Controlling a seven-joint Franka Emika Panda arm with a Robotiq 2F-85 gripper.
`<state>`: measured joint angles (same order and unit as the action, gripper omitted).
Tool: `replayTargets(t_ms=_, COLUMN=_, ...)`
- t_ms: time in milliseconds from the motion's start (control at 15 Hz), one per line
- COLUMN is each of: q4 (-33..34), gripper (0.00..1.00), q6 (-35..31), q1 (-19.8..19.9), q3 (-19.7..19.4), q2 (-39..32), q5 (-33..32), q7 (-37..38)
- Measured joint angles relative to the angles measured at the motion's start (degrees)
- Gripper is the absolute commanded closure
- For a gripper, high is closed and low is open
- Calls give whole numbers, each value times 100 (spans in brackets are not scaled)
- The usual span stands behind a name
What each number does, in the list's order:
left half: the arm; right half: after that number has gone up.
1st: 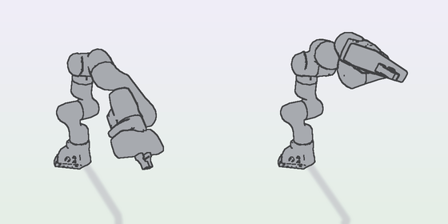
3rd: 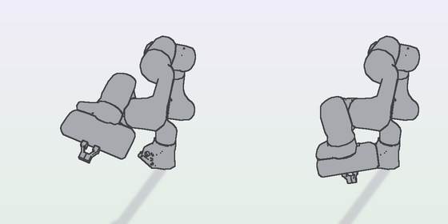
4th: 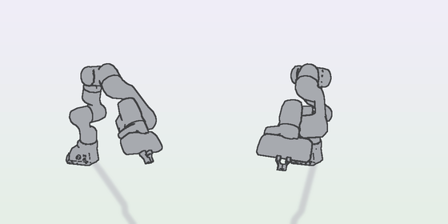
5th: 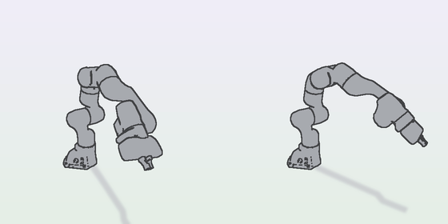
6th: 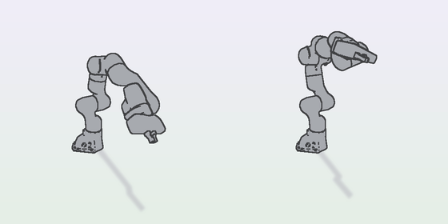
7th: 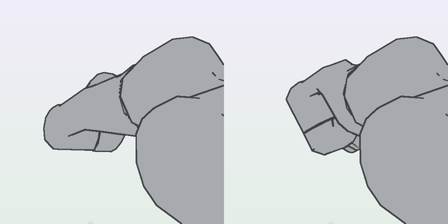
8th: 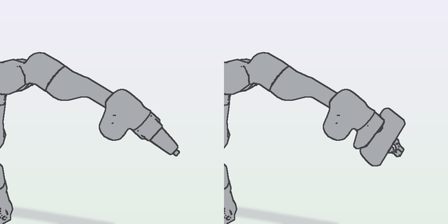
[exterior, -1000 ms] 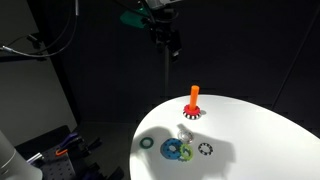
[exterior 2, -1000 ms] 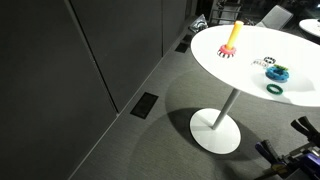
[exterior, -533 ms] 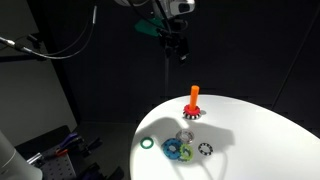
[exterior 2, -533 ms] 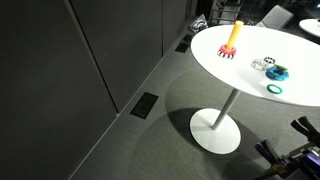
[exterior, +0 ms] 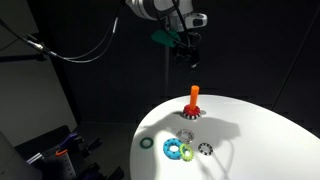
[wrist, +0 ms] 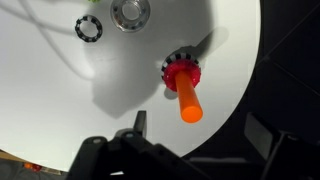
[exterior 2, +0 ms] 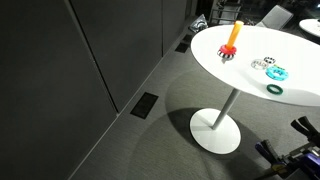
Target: Move the ring stacking stand to the right, pick up the blue ring and stack it on the ring stacking stand
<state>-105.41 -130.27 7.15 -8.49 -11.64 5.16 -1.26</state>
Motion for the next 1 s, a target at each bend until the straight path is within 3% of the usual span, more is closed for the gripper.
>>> replayTargets(t_ms=1000, q4=1633, gripper=0, q6=0, q1=108, q3=122, q2=-1946, q5=19, q7=0)
